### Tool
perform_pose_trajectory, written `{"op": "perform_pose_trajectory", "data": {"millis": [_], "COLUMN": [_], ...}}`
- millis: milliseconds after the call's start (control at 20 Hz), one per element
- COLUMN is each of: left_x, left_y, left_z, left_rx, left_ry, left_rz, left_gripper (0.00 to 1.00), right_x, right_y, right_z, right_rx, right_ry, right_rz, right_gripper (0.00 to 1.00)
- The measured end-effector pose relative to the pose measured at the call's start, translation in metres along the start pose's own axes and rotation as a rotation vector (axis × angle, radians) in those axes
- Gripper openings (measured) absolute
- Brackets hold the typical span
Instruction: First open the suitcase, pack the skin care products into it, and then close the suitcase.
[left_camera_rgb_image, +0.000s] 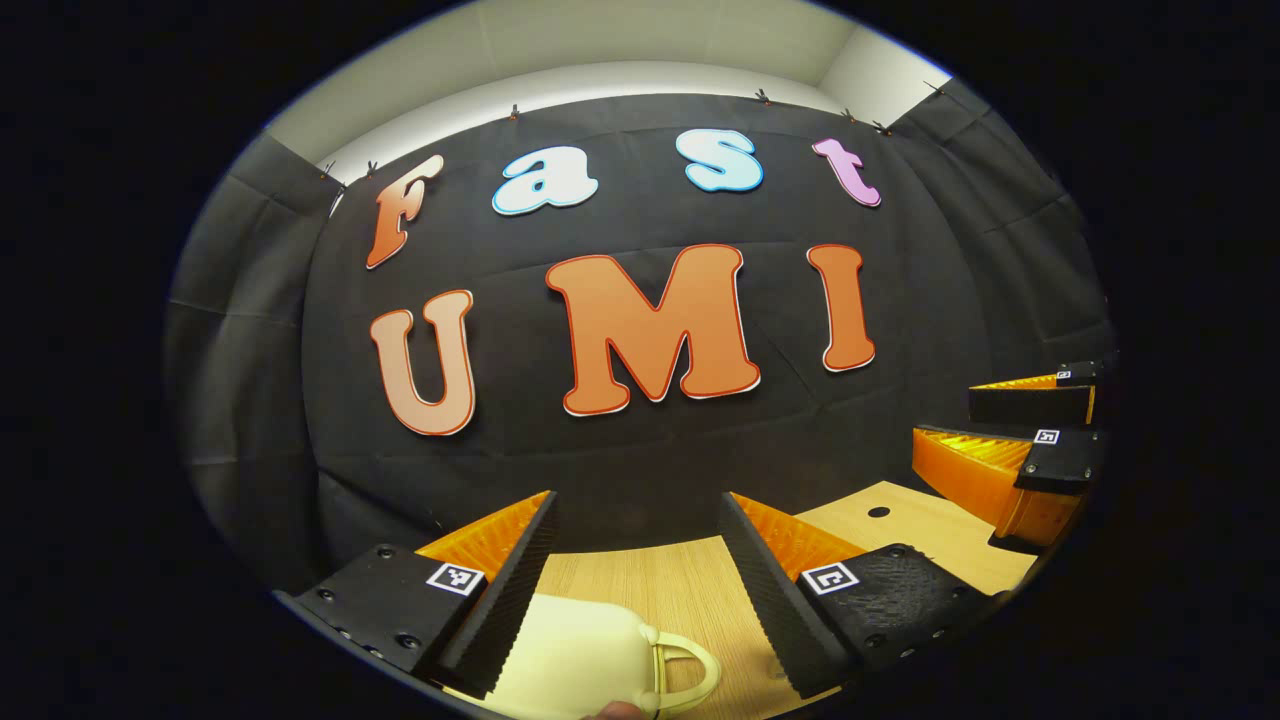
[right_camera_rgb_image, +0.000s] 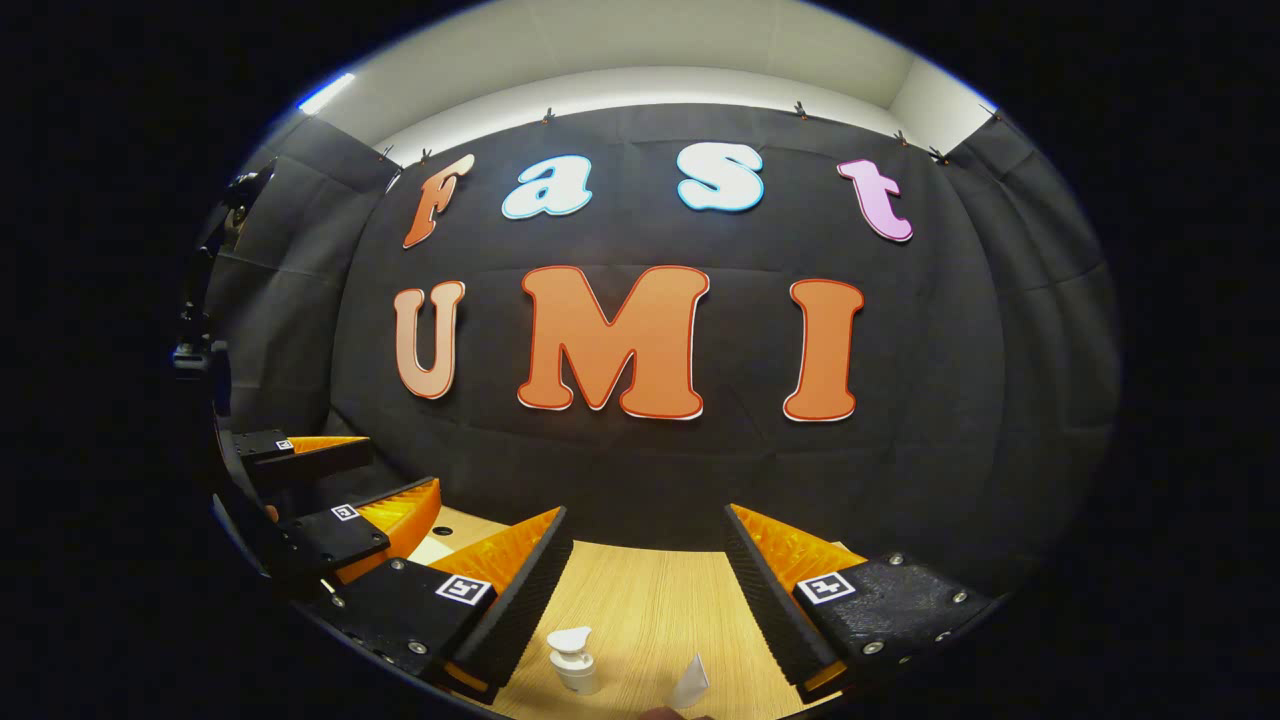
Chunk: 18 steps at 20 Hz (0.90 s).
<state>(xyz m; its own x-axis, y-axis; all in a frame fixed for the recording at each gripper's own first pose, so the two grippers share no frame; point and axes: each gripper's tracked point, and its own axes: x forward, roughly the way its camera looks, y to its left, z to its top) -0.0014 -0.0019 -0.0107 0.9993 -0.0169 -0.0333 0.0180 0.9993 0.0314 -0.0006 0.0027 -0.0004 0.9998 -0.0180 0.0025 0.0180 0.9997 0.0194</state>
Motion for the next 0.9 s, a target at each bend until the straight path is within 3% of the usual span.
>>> {"op": "perform_pose_trajectory", "data": {"millis": [150, 450, 900], "left_x": [0.003, 0.001, -0.014], "left_y": [0.005, -0.006, -0.041], "left_z": [-0.005, -0.061, -0.164], "left_rx": [0.038, 0.129, 0.377], "left_ry": [0.019, 0.141, 0.301], "left_rz": [0.007, -0.071, -0.275], "left_gripper": [1.0, 1.0, 0.99], "right_x": [0.0, -0.001, -0.003], "right_y": [-0.003, -0.024, -0.054], "right_z": [0.0, -0.003, -0.016], "right_rx": [-0.006, -0.026, -0.047], "right_ry": [0.0, 0.005, 0.04], "right_rz": [-0.001, -0.039, -0.102], "right_gripper": [0.95, 0.95, 0.95]}}
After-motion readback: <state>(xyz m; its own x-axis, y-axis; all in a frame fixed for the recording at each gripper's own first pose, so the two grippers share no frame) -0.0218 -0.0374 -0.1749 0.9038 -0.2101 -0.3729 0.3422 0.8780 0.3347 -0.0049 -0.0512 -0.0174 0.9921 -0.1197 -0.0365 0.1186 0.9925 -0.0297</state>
